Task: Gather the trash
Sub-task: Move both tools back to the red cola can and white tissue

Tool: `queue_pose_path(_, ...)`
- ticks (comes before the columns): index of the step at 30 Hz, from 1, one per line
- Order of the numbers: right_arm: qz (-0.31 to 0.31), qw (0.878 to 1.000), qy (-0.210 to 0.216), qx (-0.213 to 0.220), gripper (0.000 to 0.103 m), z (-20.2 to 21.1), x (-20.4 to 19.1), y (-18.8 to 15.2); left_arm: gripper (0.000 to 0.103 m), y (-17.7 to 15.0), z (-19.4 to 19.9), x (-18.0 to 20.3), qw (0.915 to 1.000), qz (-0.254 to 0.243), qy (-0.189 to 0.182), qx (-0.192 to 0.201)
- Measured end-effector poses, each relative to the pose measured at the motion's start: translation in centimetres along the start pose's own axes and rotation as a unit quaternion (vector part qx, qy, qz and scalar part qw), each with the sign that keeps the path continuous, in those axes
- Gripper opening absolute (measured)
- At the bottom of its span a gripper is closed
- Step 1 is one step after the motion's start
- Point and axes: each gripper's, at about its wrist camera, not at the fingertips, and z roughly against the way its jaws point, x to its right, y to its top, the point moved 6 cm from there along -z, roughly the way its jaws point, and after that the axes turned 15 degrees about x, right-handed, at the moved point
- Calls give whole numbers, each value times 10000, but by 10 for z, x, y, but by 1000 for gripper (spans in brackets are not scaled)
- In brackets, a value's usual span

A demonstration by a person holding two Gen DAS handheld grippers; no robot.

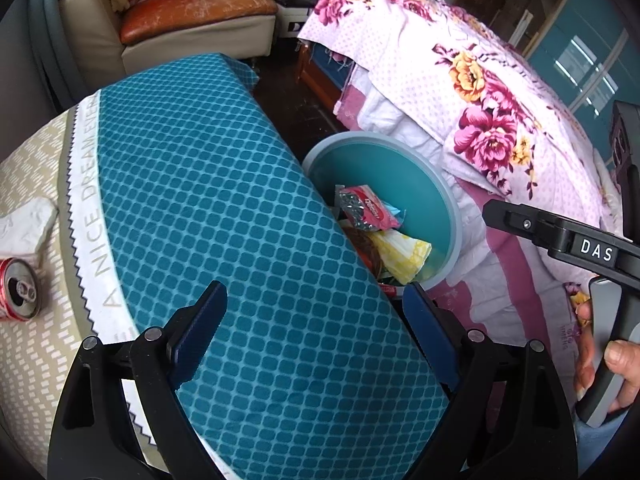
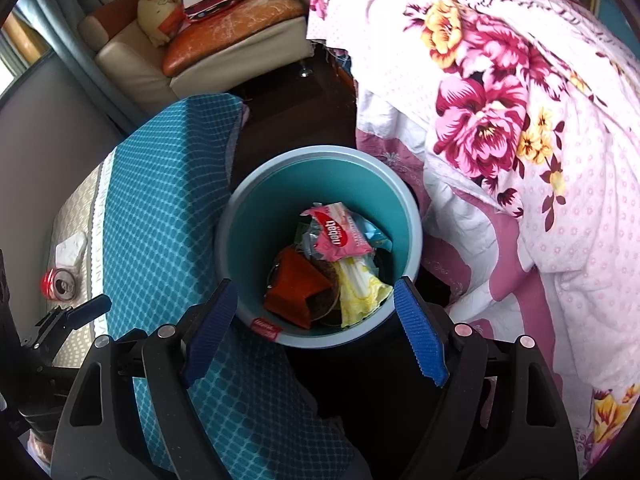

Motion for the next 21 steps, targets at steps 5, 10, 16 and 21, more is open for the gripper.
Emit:
queue_pose_path(5,233,9997,17,-6,77,7,-23,0,91,-3,17,-18,9998,163,-7,116)
queue_pose_path(10,472,9989,70,-23,78,13,-53,-1,91,-10,34,-45,9990,397,85,212)
queue_pose_path(16,826,9960,252,-235,82,6,-98,-6,91,-25,55,-103,9932,1061,405,237)
queue_pose_path(21,1440,9865,594,-514,82,-4,-149,-9,91,-41,75,-169,9773,1956,759,287)
